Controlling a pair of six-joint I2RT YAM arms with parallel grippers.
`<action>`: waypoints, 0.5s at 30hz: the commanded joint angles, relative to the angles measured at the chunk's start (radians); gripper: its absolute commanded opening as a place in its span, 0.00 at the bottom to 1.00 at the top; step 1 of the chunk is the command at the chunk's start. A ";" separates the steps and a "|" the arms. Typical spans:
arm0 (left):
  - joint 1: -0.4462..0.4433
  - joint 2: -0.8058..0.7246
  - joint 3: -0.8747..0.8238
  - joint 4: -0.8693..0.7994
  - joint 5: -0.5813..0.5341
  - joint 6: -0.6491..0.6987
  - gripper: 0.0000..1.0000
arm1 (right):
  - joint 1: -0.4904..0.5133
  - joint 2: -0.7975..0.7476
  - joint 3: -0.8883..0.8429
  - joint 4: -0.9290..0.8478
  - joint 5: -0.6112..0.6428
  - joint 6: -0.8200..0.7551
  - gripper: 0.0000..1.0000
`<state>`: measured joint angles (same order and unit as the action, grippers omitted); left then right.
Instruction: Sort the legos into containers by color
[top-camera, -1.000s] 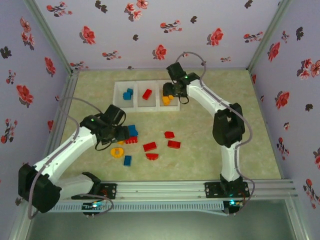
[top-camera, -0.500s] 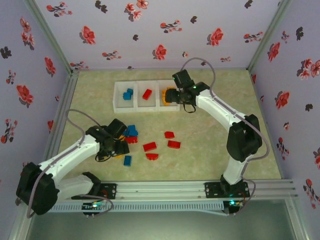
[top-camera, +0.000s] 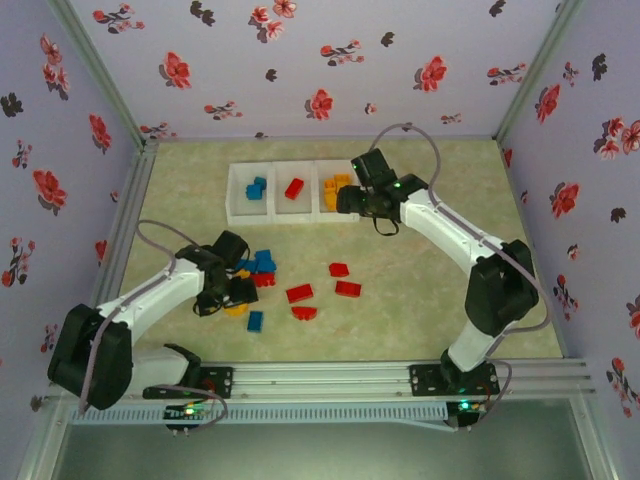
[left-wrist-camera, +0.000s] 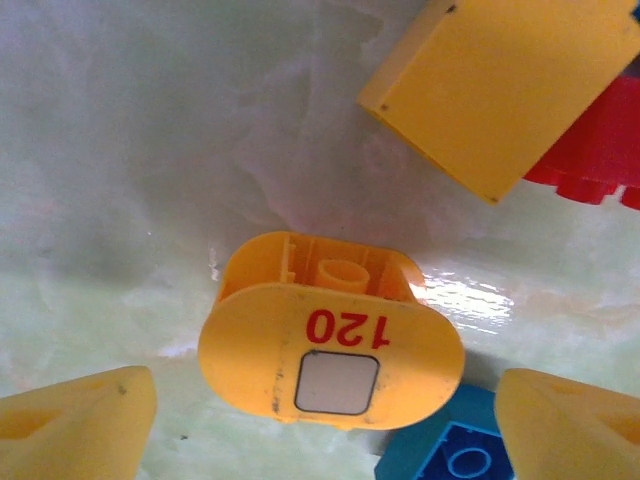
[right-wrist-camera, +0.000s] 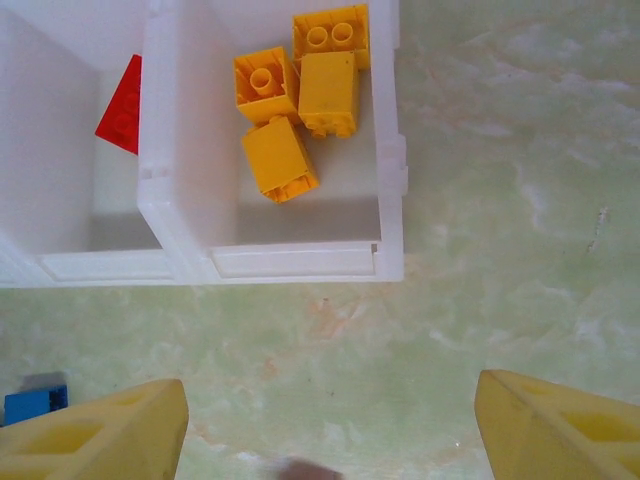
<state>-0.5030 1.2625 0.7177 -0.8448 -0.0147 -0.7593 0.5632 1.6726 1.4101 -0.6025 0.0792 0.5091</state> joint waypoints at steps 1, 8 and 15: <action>0.014 0.030 0.006 -0.007 0.021 0.061 0.84 | 0.004 -0.036 -0.027 0.000 0.034 0.022 0.77; 0.012 0.073 0.015 0.017 0.026 0.090 0.80 | 0.004 -0.063 -0.054 -0.006 0.051 0.031 0.77; 0.013 0.114 0.029 0.027 0.006 0.106 0.71 | 0.004 -0.071 -0.063 -0.014 0.065 0.034 0.77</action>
<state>-0.4973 1.3602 0.7246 -0.8177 0.0013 -0.6758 0.5632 1.6352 1.3582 -0.6025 0.1112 0.5255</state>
